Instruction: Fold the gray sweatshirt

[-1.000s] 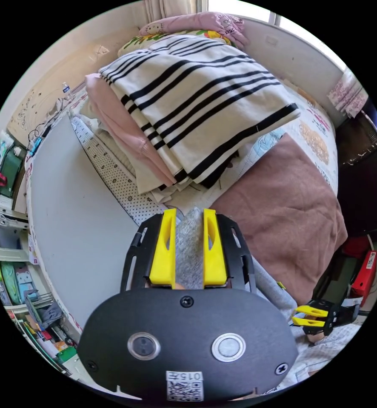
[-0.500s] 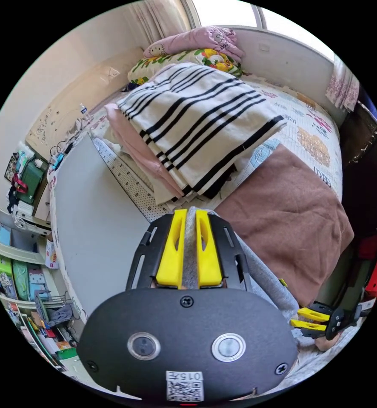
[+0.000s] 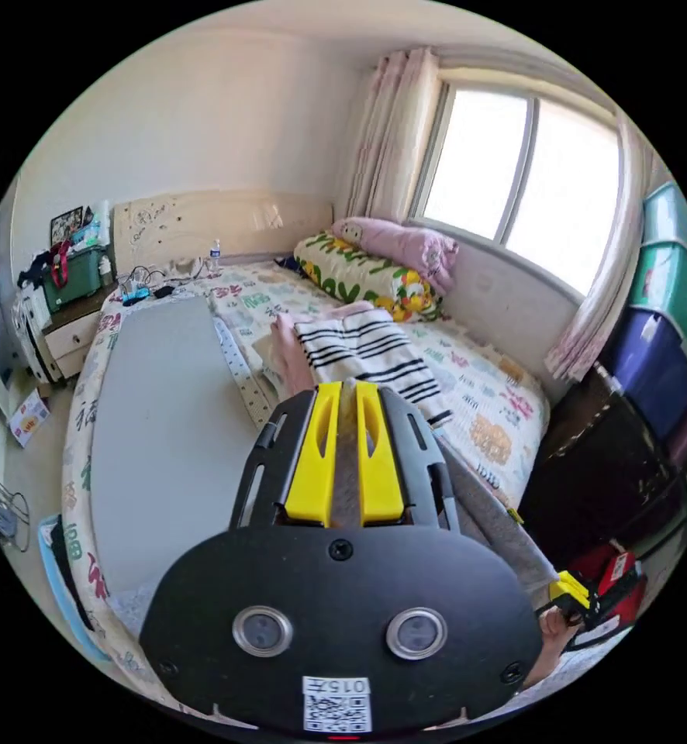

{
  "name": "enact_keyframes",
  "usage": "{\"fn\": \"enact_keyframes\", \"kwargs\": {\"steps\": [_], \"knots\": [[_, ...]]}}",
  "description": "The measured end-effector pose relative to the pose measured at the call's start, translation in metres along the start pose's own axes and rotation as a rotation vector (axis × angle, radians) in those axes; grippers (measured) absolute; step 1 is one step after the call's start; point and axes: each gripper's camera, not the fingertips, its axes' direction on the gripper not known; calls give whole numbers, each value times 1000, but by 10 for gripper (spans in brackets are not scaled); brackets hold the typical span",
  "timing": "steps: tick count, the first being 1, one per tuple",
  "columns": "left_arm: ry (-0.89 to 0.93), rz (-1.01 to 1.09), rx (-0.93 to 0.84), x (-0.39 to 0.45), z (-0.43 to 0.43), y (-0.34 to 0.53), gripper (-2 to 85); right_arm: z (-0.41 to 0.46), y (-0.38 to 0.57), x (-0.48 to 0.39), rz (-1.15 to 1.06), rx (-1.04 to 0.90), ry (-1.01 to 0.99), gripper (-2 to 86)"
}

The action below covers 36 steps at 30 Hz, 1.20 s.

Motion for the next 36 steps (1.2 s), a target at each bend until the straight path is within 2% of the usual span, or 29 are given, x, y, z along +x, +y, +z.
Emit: {"fn": "enact_keyframes", "kwargs": {"steps": [5,8,9,12,14,17,20,22,25,26,28,31,36], "knots": [[194,-193,178,-113,-117,39,13,64,18,-127,-123,-157,-429,8],[220,-324,236,-195,-169,89,12,136,59,-209,-148,-325,-557,9],[212,-353,237,-212,-177,101,12,152,70,-226,-159,-363,-563,9],[73,-615,213,-293,-204,173,11,226,130,-298,-219,-568,-562,10],[4,-737,318,-323,-231,222,16,265,174,-340,-270,-704,-541,11],[88,-834,380,-345,-257,246,73,285,203,-381,-378,-736,-467,13],[182,-819,314,-354,-269,226,88,303,217,-406,-403,-744,-461,14],[178,-783,266,-349,-265,209,99,315,225,-413,-380,-767,-469,13],[198,-738,92,-346,-237,178,106,329,233,-419,-317,-783,-535,10],[151,-722,61,-345,-234,168,91,333,236,-423,-307,-793,-562,9],[42,-685,65,-341,-240,155,47,339,245,-430,-317,-825,-585,7],[55,-629,78,-341,-247,134,13,350,270,-443,-395,-883,-543,4],[41,-633,85,-345,-258,112,2,380,306,-454,-393,-955,-513,2]]}}
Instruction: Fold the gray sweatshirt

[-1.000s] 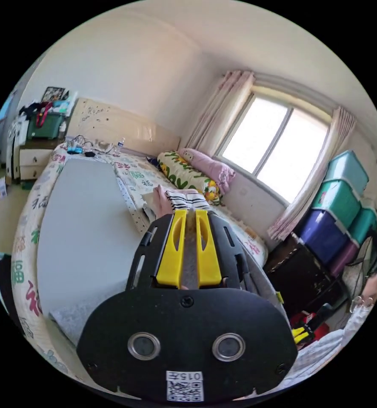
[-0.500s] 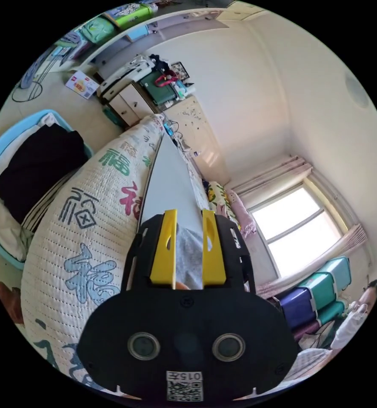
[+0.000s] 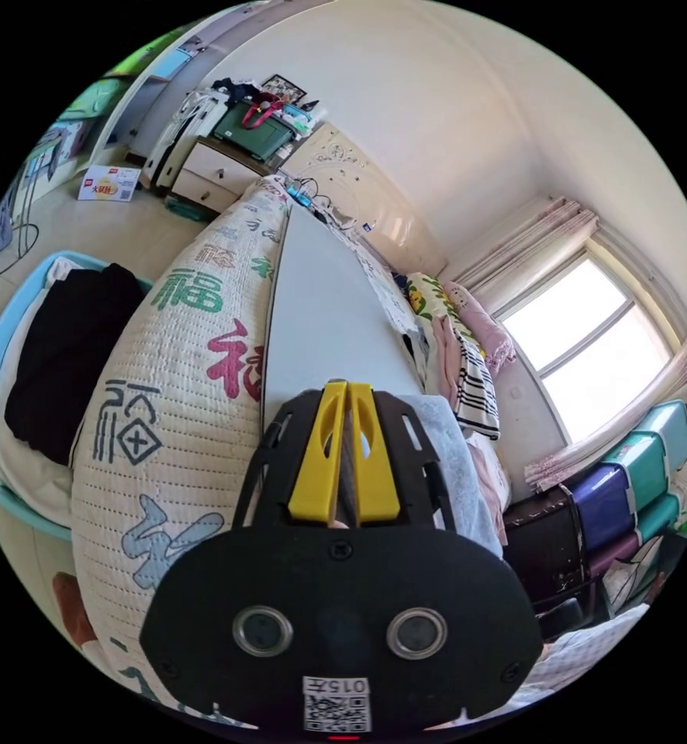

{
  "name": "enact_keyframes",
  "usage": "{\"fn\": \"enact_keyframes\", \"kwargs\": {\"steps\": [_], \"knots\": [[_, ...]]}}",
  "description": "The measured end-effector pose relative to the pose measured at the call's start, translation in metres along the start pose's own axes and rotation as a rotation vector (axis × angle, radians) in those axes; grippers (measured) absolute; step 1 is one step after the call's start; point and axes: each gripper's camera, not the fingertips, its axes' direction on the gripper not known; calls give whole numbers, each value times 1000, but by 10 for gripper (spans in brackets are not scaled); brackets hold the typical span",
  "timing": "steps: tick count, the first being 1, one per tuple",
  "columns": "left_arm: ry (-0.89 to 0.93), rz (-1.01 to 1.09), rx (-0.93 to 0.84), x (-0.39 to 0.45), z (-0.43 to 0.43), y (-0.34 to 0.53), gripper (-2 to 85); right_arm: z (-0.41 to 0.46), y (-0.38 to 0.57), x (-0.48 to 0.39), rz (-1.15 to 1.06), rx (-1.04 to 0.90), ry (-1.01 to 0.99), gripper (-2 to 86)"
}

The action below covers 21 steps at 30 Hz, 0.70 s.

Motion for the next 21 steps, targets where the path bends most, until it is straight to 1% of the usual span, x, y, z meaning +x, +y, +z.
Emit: {"fn": "enact_keyframes", "kwargs": {"steps": [4,7,12,13,15,17,18,19,20,21], "knots": [[-101,18,-39,14,2,-16,0,39,-10,8,-12,-92,15,-2],[-121,-36,-54,18,0,-22,2,57,-12,17,3,-127,17,-4],[-52,-143,-41,16,-16,-33,33,67,-1,28,9,-131,0,5],[-12,-185,-16,14,-25,-34,45,63,4,33,0,-133,-27,12],[43,-211,64,17,-46,-32,56,52,11,41,-40,-135,-159,23],[100,-202,139,26,-71,-33,70,19,20,58,-90,-57,-375,40],[118,-195,152,28,-77,-34,74,7,23,63,-97,-23,-411,44],[151,-191,170,31,-86,-36,82,-17,27,77,-98,59,-443,53],[173,-189,186,34,-93,-38,90,-43,31,95,-74,152,-419,64],[175,-186,196,35,-96,-39,95,-55,33,106,-46,202,-388,76]]}}
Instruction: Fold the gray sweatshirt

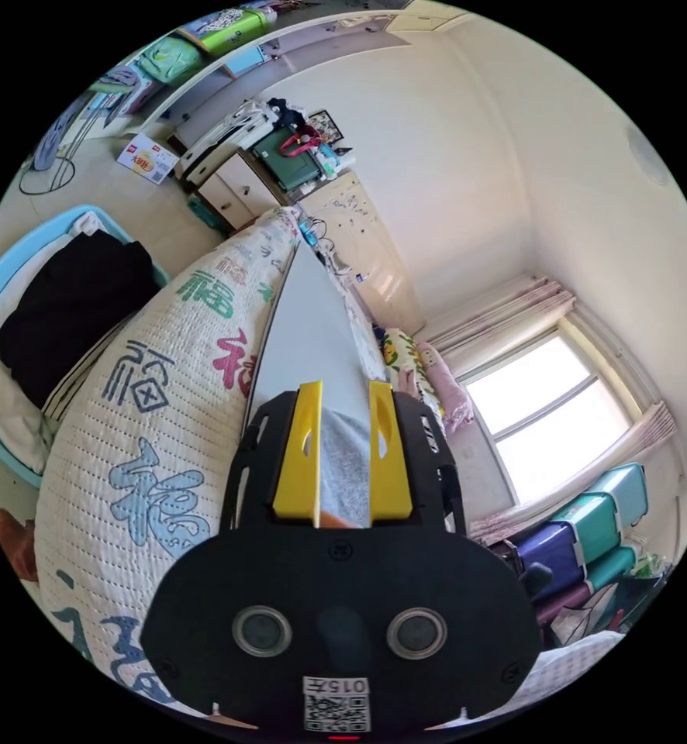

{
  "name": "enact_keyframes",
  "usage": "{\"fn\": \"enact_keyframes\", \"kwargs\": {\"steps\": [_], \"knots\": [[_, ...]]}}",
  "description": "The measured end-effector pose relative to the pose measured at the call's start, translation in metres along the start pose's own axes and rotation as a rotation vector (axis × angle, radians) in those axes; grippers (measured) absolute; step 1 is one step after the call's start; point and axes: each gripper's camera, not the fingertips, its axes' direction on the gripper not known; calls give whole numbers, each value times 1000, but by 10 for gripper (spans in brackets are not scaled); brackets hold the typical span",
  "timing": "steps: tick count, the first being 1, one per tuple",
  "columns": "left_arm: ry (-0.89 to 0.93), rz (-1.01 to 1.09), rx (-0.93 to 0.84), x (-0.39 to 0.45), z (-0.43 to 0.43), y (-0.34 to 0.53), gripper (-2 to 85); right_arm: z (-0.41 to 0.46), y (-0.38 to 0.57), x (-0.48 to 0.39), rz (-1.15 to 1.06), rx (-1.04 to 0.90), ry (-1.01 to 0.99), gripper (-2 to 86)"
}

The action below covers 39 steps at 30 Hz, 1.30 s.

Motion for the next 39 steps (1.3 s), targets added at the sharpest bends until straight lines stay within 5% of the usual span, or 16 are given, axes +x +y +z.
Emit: {"fn": "enact_keyframes", "kwargs": {"steps": [2,8,19,39], "knots": [[-35,8,20,6,-5,-5,113,-62,3,32,85,206,199,108],[-51,30,-14,13,3,-21,147,-142,22,156,405,403,580,183],[-82,-75,-37,-6,19,-46,213,-97,10,327,566,198,428,180],[-203,-160,-52,-63,34,-51,188,-9,-18,341,385,111,505,162]]}}
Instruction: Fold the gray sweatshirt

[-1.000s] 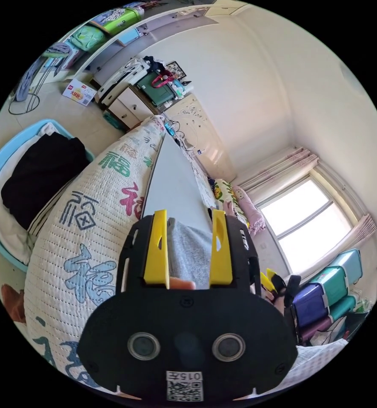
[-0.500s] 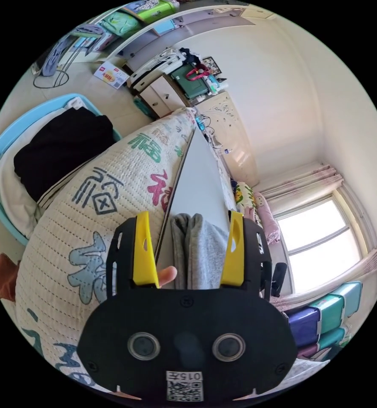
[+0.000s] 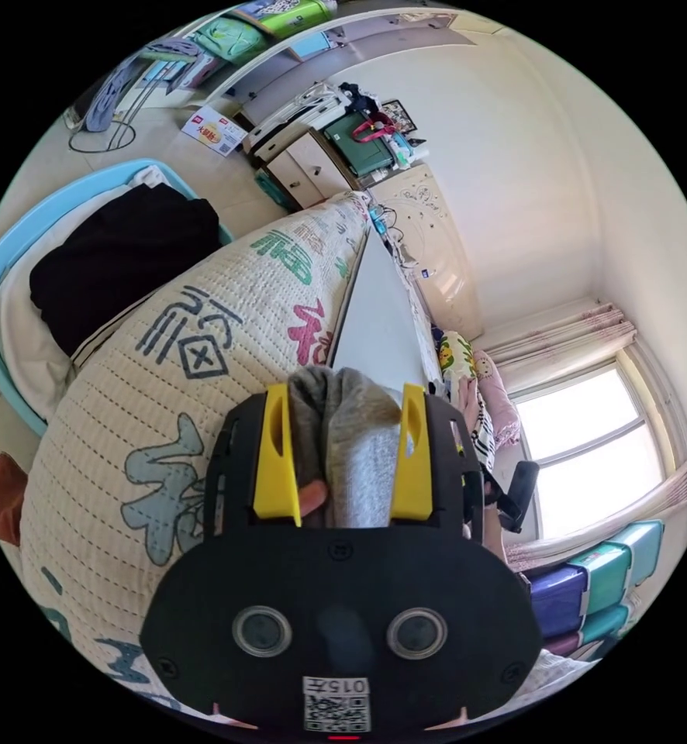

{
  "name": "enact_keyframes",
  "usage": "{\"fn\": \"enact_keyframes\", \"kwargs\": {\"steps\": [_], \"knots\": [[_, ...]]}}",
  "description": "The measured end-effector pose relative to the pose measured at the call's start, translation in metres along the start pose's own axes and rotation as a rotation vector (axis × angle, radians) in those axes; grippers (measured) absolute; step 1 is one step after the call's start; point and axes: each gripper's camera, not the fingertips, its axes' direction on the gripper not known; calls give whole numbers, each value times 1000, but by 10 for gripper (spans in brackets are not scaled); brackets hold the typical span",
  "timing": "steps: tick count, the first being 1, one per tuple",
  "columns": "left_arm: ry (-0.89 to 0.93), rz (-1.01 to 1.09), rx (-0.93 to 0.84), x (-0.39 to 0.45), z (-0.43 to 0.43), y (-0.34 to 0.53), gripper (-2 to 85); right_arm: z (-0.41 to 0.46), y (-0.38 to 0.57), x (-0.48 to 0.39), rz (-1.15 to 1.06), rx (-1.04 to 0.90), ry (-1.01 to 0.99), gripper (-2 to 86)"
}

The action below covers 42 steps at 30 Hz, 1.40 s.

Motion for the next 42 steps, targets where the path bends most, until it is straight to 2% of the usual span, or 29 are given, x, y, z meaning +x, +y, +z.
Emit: {"fn": "enact_keyframes", "kwargs": {"steps": [7,15,19,27,33,36,38,42], "knots": [[63,-81,32,-44,-7,9,148,6,-1,-9,-30,9,8,143],[99,-20,27,-73,-10,27,110,-21,21,-20,-50,76,22,115],[163,46,41,-80,-19,42,94,-54,42,-24,-52,150,2,101],[260,306,26,-75,-30,82,87,-141,92,-25,-5,308,-32,99],[430,435,49,-79,-55,121,83,-232,131,-48,-24,463,-112,95],[554,666,33,-43,-85,155,83,-312,185,-66,-57,618,-156,92],[628,852,86,-5,-114,199,82,-386,234,-86,-143,750,-145,91],[763,1028,141,47,-139,267,80,-498,290,-99,-213,874,-147,90]]}}
